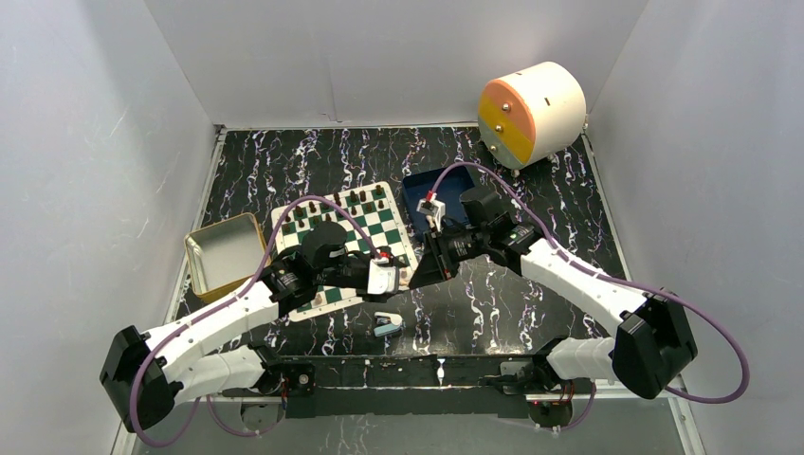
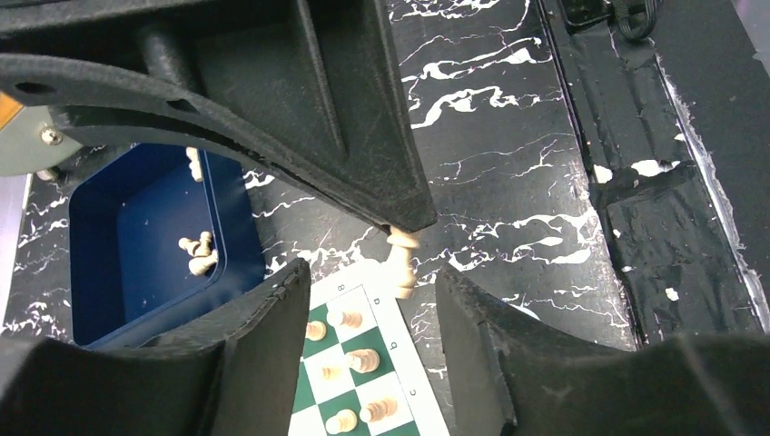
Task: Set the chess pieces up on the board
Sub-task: Place the chess piece on the chessboard.
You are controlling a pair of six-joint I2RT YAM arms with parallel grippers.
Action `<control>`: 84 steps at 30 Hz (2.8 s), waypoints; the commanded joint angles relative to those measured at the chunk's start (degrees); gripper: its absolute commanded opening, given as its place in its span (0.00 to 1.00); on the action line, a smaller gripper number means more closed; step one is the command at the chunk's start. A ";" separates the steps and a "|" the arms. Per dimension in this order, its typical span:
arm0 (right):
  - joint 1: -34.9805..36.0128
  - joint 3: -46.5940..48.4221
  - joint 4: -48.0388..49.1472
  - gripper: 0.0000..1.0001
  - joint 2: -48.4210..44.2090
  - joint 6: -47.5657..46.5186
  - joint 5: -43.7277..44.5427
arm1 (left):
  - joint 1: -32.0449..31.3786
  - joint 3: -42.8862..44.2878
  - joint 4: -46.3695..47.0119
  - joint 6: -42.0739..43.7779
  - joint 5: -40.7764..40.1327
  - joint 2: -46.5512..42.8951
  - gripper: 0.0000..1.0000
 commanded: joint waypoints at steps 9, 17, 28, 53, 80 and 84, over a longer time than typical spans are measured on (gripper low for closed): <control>0.28 2.94 6.55 0.13 -0.19 4.05 1.00 | -0.33 2.01 -1.19 -2.41 0.87 -0.78 0.27; 0.28 -0.89 17.53 0.16 -4.41 14.74 10.97 | -0.34 1.11 5.48 -20.18 -9.33 -1.12 0.13; 0.29 -4.69 28.34 0.13 -6.32 23.59 16.81 | -0.38 0.98 10.57 -34.21 -16.58 0.23 0.09; 2.38 10.96 6.69 0.11 5.32 9.37 27.53 | -0.28 -0.55 -5.83 -38.60 -32.15 -18.96 0.91; 25.98 67.66 -24.98 0.12 57.23 0.18 52.54 | -0.37 25.47 -32.62 -70.35 -65.66 -36.03 0.91; 26.80 70.82 -27.63 0.12 60.26 0.22 52.99 | -0.33 25.86 -32.81 -70.76 -66.30 -37.55 0.91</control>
